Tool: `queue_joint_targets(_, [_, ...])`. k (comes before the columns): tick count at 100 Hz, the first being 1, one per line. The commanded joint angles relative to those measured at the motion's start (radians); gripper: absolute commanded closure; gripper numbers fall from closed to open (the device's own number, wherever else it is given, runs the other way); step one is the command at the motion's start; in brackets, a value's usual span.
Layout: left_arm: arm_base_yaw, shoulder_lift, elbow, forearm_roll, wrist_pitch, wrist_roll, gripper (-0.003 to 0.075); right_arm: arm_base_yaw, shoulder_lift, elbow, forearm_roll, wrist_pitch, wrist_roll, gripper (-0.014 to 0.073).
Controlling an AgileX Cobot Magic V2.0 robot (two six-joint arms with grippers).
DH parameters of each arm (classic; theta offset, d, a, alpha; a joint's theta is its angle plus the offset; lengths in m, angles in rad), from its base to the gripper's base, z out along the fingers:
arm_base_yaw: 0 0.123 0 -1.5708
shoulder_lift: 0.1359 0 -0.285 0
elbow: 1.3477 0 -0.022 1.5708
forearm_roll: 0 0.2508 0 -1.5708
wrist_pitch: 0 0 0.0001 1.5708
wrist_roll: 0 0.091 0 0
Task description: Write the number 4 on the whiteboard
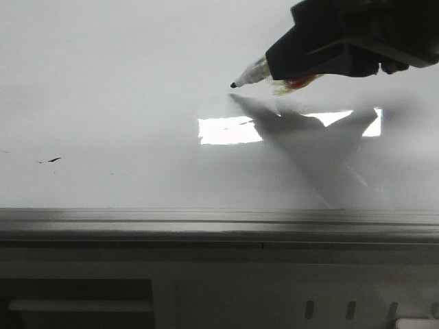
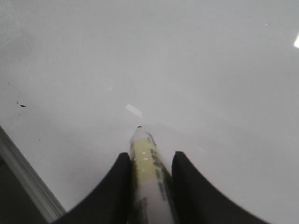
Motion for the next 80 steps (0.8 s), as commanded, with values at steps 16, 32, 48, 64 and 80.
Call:
queue_joint_targets(16, [0.001,0.0,-0.027,0.004,-0.072,-0.008,0.0741,-0.035,-0.008,-0.034,0.0,-0.101,-0.011,0.0637])
queue_joint_targets(32, [0.001,0.0,-0.027,0.004,-0.072,-0.008,0.0741,-0.072,-0.008,-0.034,0.0,-0.072,-0.011,0.0637])
queue_joint_targets(48, [0.001,0.0,-0.027,0.004,-0.072,-0.008,0.0741,-0.119,-0.008,-0.034,0.0,-0.008,-0.011,0.0637])
queue_joint_targets(64, [0.001,0.0,-0.027,0.004,-0.072,-0.008,0.0741,-0.138,-0.008,-0.034,0.0,0.031,-0.011,0.0637])
queue_joint_targets(80, [0.001,0.0,-0.027,0.004,-0.072,-0.008,0.0741,-0.135,-0.008,-0.034,0.0,0.045,-0.011,0.0637])
